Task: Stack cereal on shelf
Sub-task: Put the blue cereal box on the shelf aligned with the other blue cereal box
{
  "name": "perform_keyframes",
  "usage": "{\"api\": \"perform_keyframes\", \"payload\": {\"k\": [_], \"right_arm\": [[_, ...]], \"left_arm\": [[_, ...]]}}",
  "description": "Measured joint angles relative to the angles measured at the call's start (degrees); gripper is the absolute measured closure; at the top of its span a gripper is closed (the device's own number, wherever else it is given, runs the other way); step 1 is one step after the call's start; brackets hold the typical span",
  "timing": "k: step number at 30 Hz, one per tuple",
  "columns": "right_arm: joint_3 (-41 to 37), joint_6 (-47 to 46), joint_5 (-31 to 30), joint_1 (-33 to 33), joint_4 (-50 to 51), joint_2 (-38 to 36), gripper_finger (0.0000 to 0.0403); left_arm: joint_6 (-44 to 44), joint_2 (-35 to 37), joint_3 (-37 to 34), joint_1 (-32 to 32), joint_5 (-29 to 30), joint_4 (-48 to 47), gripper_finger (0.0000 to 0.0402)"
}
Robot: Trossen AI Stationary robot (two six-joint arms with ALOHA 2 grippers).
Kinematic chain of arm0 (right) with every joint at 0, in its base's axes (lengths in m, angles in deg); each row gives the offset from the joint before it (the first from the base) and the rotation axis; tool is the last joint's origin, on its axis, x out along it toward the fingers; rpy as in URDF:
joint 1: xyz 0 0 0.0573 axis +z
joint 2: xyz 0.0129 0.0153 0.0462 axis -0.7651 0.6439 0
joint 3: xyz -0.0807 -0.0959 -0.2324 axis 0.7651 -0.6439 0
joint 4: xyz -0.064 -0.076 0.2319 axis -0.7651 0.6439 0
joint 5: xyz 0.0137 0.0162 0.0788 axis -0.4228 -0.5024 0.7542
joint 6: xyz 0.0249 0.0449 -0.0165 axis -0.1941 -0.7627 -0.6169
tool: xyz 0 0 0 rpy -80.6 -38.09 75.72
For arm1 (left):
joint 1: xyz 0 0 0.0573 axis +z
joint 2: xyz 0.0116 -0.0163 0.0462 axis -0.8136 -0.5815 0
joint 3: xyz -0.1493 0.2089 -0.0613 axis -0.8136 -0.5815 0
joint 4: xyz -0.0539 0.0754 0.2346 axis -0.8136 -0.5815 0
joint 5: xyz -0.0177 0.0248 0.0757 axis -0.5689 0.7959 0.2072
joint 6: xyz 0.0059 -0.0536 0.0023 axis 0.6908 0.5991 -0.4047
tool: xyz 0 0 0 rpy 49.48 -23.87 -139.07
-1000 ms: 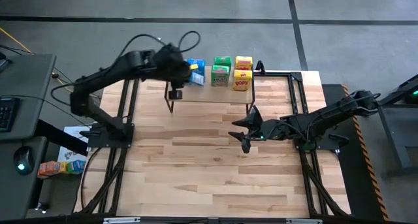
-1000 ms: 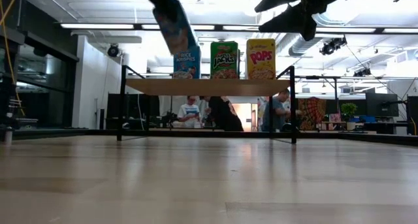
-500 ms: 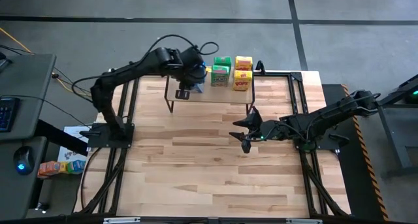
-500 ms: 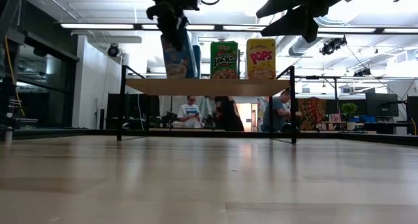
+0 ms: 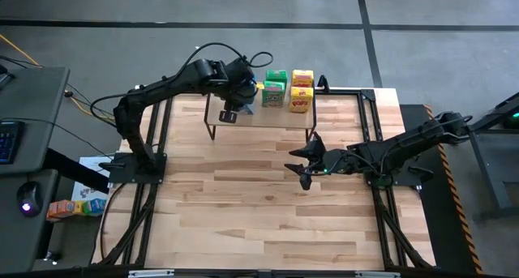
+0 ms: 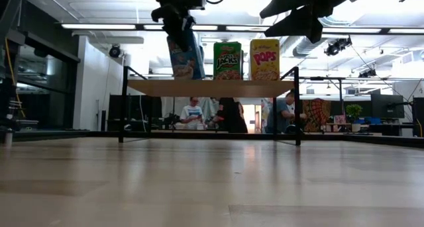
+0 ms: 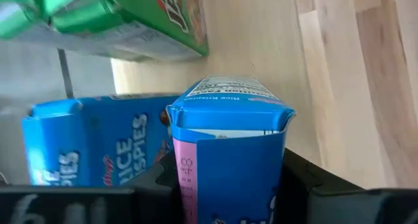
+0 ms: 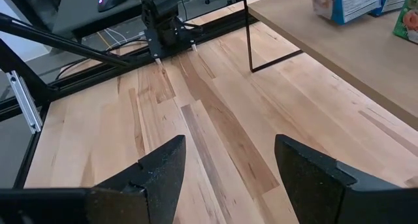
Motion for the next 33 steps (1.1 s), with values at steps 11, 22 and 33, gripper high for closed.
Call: {"api": "perform_keyframes", "payload": {"k": [11, 22, 33], "right_arm": [[0.0, 0.0, 0.0, 0.0, 0.0, 0.0, 0.0176], [0.0, 0.0, -1.2, 0.0, 0.0, 0.0, 0.0176], [0.0, 1.3, -1.9, 0.0, 0.0, 0.0, 0.0176]], "left_arm": [[0.1, 0.0, 0.0, 0.0, 0.2, 0.5, 0.0214], [0.1, 0.0, 0.0, 0.0, 0.7, 0.6, 0.0206], [0.2, 0.0, 5.4, -0.2, 3.6, 0.4, 0.0205]]}}
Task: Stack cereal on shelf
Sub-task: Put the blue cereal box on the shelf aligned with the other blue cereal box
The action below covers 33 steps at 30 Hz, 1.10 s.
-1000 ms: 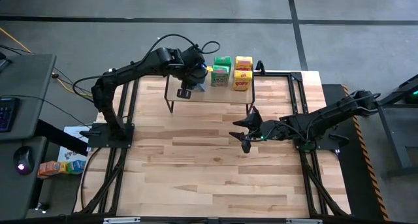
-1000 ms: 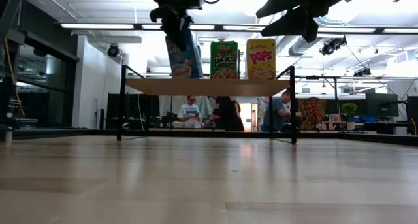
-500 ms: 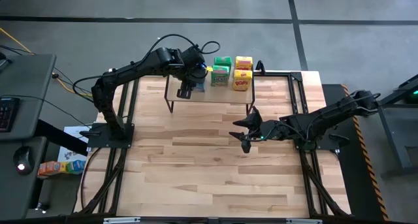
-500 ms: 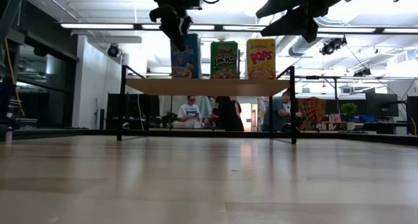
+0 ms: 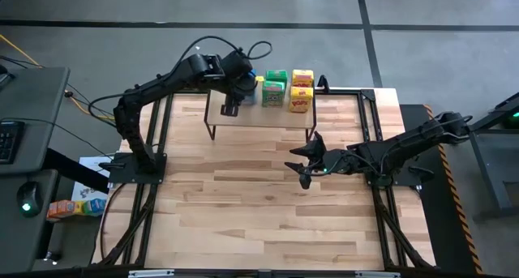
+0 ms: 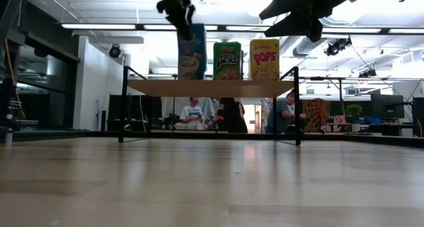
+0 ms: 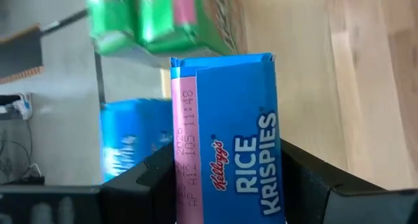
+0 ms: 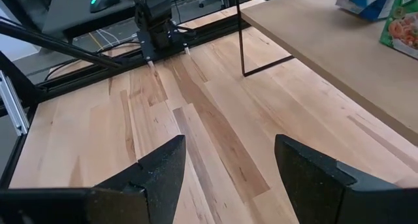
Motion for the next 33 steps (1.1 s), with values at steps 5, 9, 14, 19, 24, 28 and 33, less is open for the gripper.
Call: {"api": "perform_keyframes", "payload": {"k": [5, 9, 14, 19, 24, 28, 33], "right_arm": [[0.0, 0.2, 0.0, 0.0, 0.0, 0.0, 0.0176], [0.0, 0.2, 0.1, 0.0, 0.0, 0.0, 0.0176], [0.0, 0.2, 0.1, 0.0, 0.0, 0.0, 0.0176], [0.0, 0.2, 0.1, 0.0, 0.0, 0.0, 0.0176], [0.0, 0.1, 0.1, 0.0, 0.0, 0.0, 0.0176], [0.0, 0.0, 0.1, 0.0, 0.0, 0.0, 0.0176], [0.0, 0.1, 0.1, 0.0, 0.0, 0.0, 0.0176]], "left_arm": [[1.5, 0.1, 2.5, 0.0, -2.6, -1.1, 0.0205], [1.8, 0.1, 2.5, 0.0, -3.0, -4.8, 0.0205], [3.4, 0.1, 2.5, 0.0, -5.2, -5.7, 0.0205], [3.6, -0.3, 2.5, 0.3, -5.8, -5.7, 0.0205], [4.3, -1.7, 2.4, 0.4, -8.0, -5.2, 0.0205], [4.2, -2.7, 2.4, 0.4, -8.0, -5.0, 0.0206], [3.1, -2.8, 2.4, 0.4, -7.5, -4.2, 0.0206]]}}
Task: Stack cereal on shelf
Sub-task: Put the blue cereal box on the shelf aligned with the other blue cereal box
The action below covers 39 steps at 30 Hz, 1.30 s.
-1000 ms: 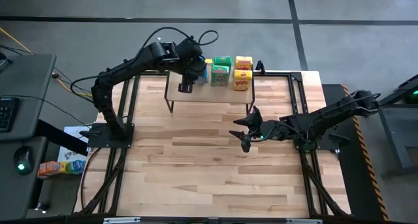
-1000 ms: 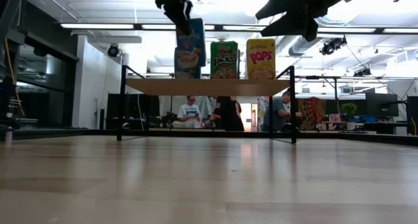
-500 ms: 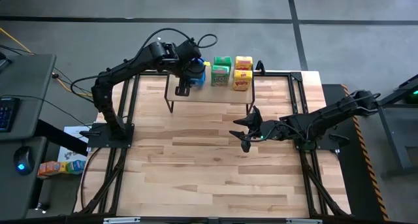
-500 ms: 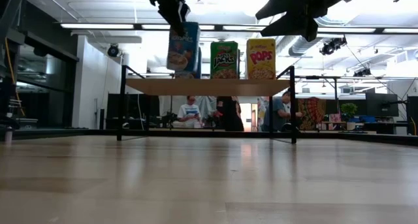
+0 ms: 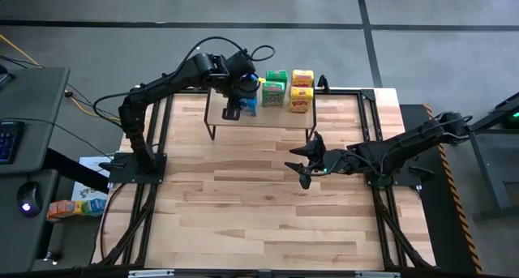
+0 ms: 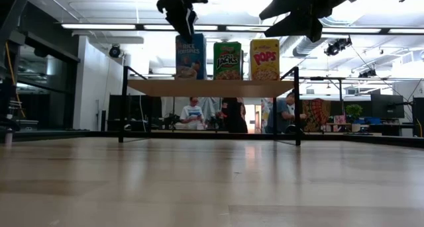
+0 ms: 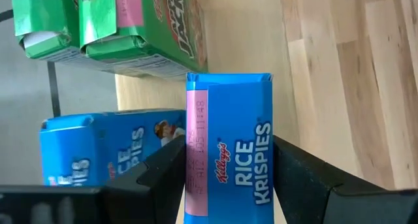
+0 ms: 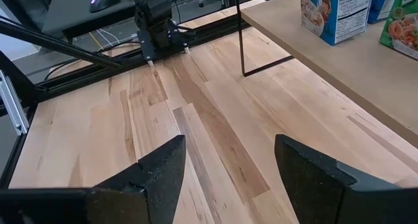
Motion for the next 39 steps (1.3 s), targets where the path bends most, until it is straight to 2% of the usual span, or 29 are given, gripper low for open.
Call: {"api": "perform_keyframes", "payload": {"k": [16, 24, 39], "right_arm": [[0.0, 0.0, 0.0, 0.0, 0.0, 0.0, 0.0176], [0.0, 0.0, 0.0, 0.0, 0.0, 0.0, 0.0176], [0.0, -0.1, 0.0, 0.0, -0.1, 0.0, 0.0176]], "left_arm": [[-2.6, 0.5, 0.0, 0.0, 4.5, 0.2, 0.0206], [-0.4, 2.9, 0.0, -0.2, 1.6, 0.6, 0.0206], [4.9, 2.5, 0.0, 0.4, 1.2, 0.7, 0.0203]]}}
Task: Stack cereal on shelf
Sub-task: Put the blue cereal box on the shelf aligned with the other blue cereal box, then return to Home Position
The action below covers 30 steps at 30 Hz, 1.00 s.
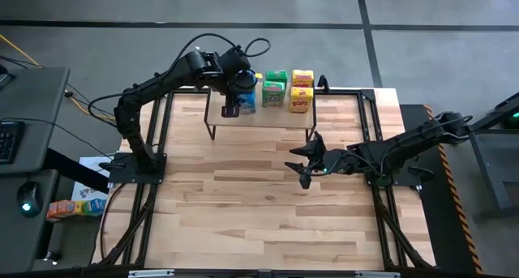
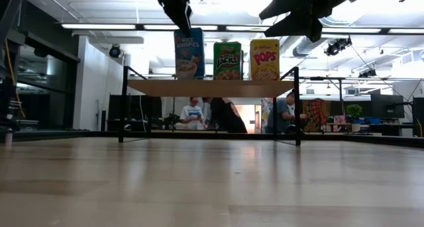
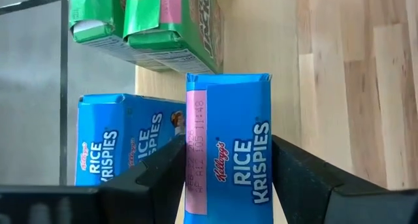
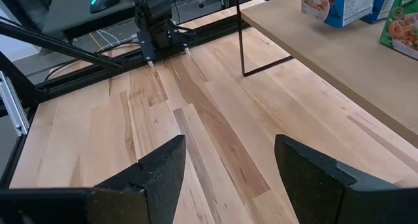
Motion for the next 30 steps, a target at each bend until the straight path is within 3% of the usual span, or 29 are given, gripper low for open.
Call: {"api": "perform_keyframes", "payload": {"k": [9, 17, 25, 30], "right_arm": [[0.0, -0.3, 0.0, 0.0, -0.3, 0.0, 0.0176], [0.0, 0.2, -0.2, 0.0, -0.4, 0.0, 0.0176], [0.0, 2.3, -0.2, 0.0, -1.2, 0.0, 0.0176], [0.0, 4.6, -0.2, 0.0, -2.5, 0.0, 0.0176]], "left_arm": [[1.6, -0.9, 0.0, 0.4, 0.0, -0.4, 0.0176], [-2.6, -0.7, 0.2, -0.2, 2.0, 1.6, 0.0165], [-2.3, -0.6, 7.7, -0.6, 2.0, 0.0, 0.0167], [4.8, 2.0, 11.7, -0.6, 1.4, 1.8, 0.0168]]}}
